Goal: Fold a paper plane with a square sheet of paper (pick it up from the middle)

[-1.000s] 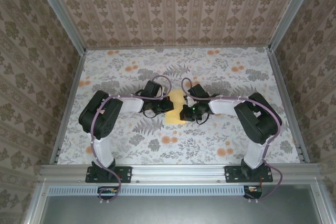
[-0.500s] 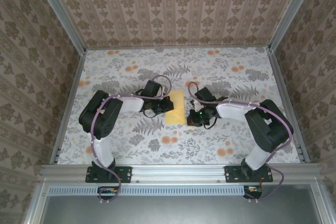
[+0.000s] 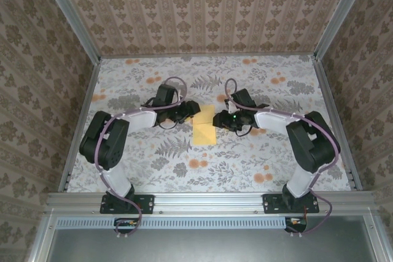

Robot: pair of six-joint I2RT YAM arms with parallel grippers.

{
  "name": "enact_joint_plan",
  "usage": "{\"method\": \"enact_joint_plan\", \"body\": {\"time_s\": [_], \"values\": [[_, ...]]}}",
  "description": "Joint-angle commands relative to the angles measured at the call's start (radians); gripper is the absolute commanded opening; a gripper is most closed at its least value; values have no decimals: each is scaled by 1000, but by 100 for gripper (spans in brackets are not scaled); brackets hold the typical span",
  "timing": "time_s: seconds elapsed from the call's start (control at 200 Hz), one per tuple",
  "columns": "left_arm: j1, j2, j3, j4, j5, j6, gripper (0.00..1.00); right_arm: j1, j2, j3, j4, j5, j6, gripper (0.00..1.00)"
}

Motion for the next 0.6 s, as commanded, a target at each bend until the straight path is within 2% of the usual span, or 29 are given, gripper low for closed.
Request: {"method": "enact_joint_plan", "body": {"time_s": [0.0, 0.22, 0.375, 0.47, 0.595], "values": [[-2, -43, -54, 27, 23, -43, 59, -8, 60, 54, 40, -45, 2, 42], [-14, -60, -98, 39, 29, -60, 59, -13, 147, 116, 36, -107, -46, 37], [-30, -48, -104, 60, 41, -72, 58, -20, 173, 122, 51, -143, -59, 28], [-42, -35, -102, 71, 50, -73, 57, -31, 172, 106, 79, -154, -51, 17], [-57, -15, -89, 63, 52, -56, 55, -43, 158, 79, 117, -153, -37, 10]]}}
